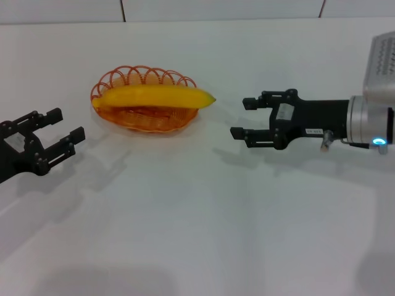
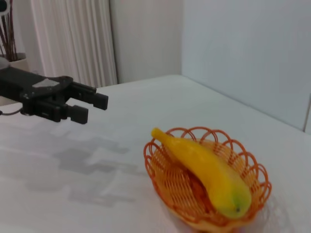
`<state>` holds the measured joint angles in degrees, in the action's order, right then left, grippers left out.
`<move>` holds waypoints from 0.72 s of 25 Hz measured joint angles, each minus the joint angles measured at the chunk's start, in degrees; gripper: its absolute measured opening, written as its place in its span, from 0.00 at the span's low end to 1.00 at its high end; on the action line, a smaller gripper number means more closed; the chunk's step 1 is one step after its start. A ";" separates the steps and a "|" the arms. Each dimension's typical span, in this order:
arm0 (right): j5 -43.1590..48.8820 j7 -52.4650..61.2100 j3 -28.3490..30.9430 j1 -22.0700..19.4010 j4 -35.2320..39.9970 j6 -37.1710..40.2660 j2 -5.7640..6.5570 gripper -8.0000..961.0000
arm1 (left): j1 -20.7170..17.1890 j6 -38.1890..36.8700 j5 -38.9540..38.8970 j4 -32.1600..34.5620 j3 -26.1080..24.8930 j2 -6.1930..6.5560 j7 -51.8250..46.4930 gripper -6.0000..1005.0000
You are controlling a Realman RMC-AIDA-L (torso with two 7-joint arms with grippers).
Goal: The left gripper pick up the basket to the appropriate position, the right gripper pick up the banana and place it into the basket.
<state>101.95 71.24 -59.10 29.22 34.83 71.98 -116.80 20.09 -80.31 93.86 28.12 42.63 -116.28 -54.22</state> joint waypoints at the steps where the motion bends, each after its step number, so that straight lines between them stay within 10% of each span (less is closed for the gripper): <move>1: -0.03 -0.04 0.02 -0.26 0.03 0.03 0.00 0.76 | -0.04 -0.02 0.00 0.00 0.00 0.01 0.01 0.62; 18: -0.18 -5.76 4.51 -3.78 -1.44 3.65 -0.10 0.76 | -0.01 0.10 0.00 0.00 0.00 0.01 0.25 0.62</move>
<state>101.76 65.48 -54.59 25.44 33.39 75.63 -116.90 20.08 -80.21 93.86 28.12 42.63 -116.27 -53.96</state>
